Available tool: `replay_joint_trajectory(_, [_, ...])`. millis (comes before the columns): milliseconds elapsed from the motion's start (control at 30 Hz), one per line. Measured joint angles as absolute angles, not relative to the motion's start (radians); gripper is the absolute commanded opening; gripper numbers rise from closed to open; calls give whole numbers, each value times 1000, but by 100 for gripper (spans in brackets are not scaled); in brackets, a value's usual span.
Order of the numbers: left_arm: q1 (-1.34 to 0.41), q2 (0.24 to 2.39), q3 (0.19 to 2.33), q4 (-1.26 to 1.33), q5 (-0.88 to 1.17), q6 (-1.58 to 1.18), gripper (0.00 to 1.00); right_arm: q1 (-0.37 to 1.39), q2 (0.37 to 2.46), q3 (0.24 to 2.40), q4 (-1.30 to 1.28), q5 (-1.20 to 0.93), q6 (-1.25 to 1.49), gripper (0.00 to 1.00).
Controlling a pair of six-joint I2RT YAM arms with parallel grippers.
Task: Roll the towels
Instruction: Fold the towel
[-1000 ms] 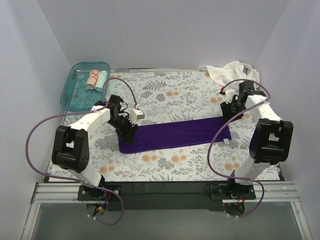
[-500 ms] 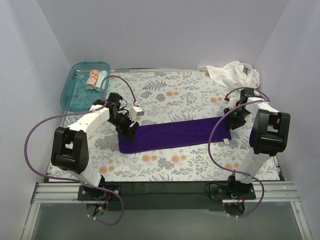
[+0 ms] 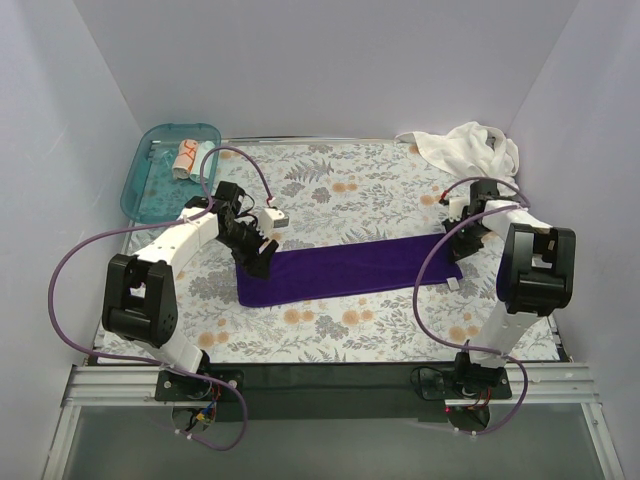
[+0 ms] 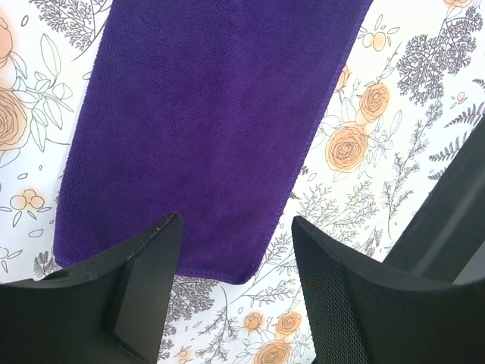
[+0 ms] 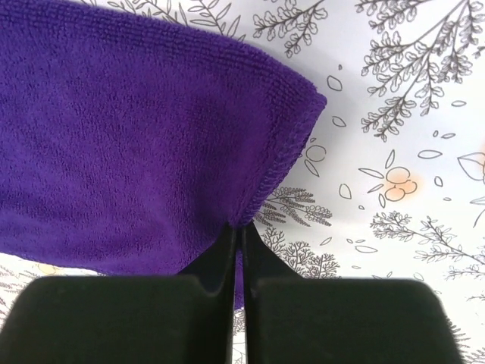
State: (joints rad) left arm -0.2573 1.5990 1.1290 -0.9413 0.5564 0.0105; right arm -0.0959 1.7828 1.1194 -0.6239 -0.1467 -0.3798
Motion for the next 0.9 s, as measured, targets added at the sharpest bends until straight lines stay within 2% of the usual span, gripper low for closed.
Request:
replay_joint_trajectory(267, [-257, 1610, 1148, -942, 545, 10, 56, -150, 1773, 1118, -643, -175, -419, 1])
replay_joint_trajectory(467, [-257, 1612, 1153, -941, 530, 10, 56, -236, 1773, 1203, -707, -162, -473, 1])
replay_joint_trajectory(767, [-257, 1633, 1181, -921, 513, -1, 57, -185, 1750, 1285, -809, -261, -474, 1])
replay_joint_trajectory(800, [-257, 1637, 1181, -918, 513, -6, 75, -169, 1744, 1283, -820, -274, -470, 1])
replay_joint_trajectory(900, [-251, 1650, 1183, -915, 513, -19, 79, -104, 1720, 1276, -842, -309, -448, 1])
